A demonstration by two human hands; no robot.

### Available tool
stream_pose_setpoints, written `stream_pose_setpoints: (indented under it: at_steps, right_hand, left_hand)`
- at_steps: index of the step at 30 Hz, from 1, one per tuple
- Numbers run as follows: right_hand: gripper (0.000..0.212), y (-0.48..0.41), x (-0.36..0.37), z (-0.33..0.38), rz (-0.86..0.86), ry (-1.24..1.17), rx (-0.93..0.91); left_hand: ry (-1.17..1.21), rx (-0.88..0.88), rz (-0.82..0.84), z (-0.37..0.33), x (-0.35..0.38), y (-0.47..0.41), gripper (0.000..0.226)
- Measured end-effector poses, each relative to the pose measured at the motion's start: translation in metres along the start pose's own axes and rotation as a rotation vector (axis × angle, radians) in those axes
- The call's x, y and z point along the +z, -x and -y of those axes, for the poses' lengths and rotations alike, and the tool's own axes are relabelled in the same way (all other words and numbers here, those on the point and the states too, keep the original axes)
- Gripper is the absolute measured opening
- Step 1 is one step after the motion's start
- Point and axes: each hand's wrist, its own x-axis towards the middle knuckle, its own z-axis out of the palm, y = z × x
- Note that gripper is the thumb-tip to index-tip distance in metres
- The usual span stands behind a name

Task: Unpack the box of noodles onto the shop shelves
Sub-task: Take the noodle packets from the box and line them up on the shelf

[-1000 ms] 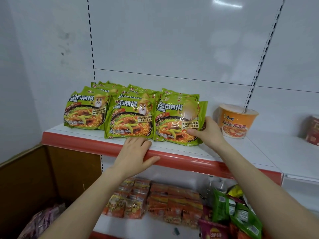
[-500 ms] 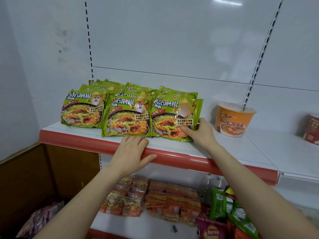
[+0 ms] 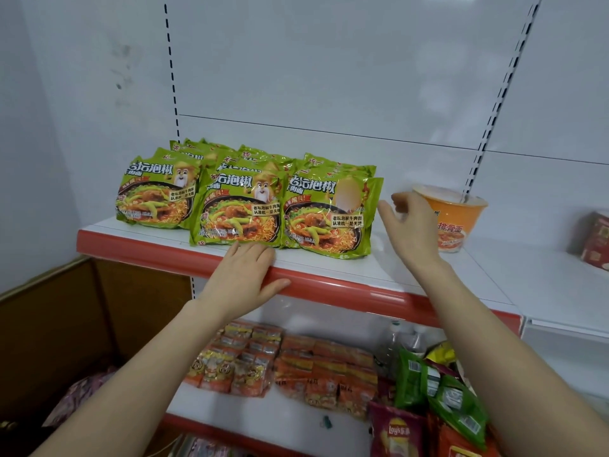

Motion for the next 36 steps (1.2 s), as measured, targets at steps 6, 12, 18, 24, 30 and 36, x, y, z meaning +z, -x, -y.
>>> stream_pose_setpoints:
  at_steps: [6, 12, 18, 24, 30, 36]
  right_hand:
    - [0.036, 0.004, 0.022, 0.056, 0.165, -0.047, -0.267]
    - [0.028, 0.047, 0.089, 0.106, 0.399, -0.175, -0.522]
    - [0.031, 0.148, 0.167, 0.125, 0.729, -0.218, -0.603]
    - [0.031, 0.256, 0.22, 0.127, 1.014, -0.154, -0.59]
    - [0.032, 0.358, 0.262, 0.102, 1.166, -0.042, -0.469]
    - [0.028, 0.448, 0.285, 0.05, 1.29, 0.105, -0.345]
  left_hand:
    - [-0.006, 0.02, -0.106, -0.028, -0.013, 0.029, 0.046]
    - [0.021, -0.101, 0.053, -0.026, -0.011, 0.101, 0.035]
    - [-0.012, -0.406, 0.252, -0.014, -0.009, 0.212, 0.043]
    - [-0.003, -0.655, 0.4, 0.001, 0.007, 0.327, 0.024]
    - [0.136, -0.842, 0.636, 0.007, 0.047, 0.441, 0.028]
    - [0.206, -0.894, 0.836, -0.003, 0.089, 0.516, 0.03]
